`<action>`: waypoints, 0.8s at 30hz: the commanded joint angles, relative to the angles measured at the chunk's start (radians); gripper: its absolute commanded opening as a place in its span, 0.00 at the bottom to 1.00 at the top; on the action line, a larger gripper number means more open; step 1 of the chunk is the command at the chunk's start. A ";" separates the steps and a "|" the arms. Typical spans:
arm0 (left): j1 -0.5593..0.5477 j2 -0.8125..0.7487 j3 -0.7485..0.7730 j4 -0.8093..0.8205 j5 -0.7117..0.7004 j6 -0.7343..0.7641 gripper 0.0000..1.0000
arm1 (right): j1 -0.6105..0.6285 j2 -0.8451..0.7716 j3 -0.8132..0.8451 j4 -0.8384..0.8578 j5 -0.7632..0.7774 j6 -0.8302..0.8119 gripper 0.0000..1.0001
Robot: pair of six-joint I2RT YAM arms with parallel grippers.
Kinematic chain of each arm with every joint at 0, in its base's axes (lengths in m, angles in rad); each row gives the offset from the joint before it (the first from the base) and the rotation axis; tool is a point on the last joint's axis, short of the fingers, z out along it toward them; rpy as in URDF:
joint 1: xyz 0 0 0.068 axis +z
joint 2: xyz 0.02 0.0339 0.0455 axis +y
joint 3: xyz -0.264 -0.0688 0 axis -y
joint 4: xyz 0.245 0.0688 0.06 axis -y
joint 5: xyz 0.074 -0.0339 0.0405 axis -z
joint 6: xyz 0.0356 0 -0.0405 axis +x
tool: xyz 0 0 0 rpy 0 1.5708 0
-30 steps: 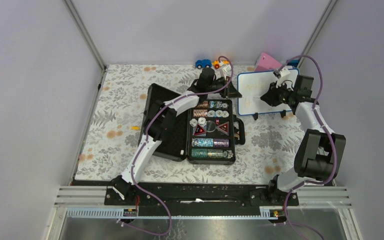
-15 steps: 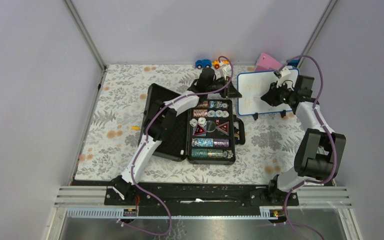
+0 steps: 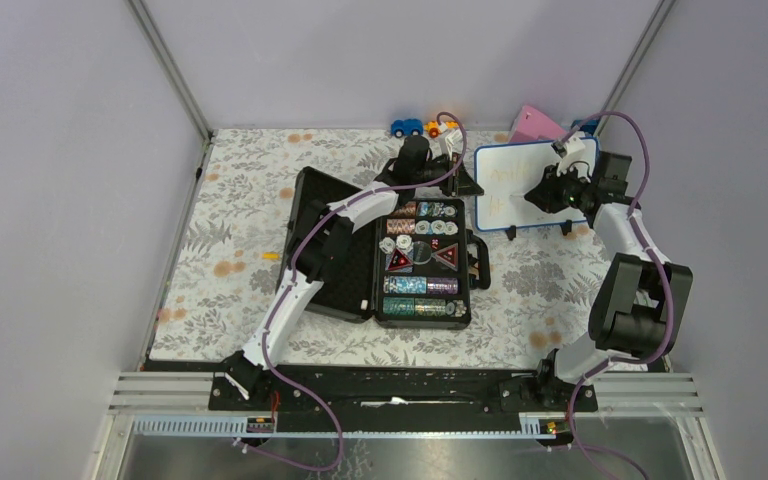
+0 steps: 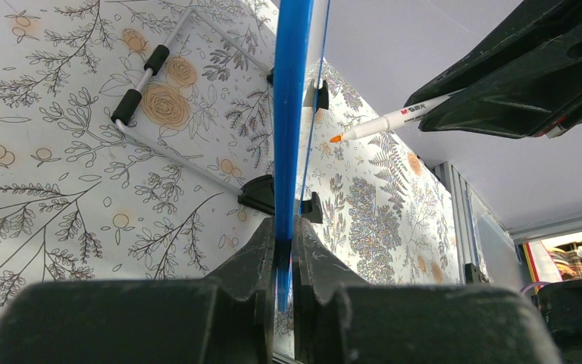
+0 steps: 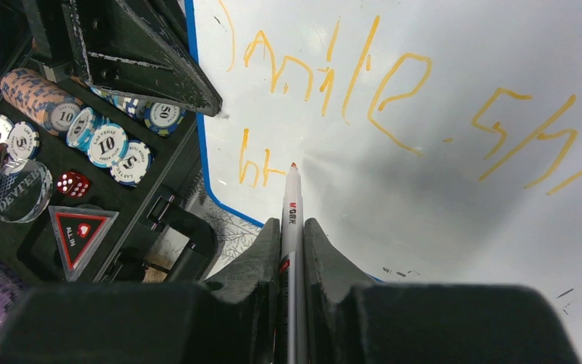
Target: Write a sentence on the whiteboard
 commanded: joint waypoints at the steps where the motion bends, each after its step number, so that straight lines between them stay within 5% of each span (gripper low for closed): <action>1: 0.022 -0.060 -0.009 -0.004 0.006 0.002 0.00 | -0.004 0.013 0.020 0.024 -0.047 0.010 0.00; 24: 0.021 -0.060 -0.005 -0.003 0.002 -0.001 0.00 | 0.020 0.004 -0.019 -0.005 -0.032 -0.024 0.00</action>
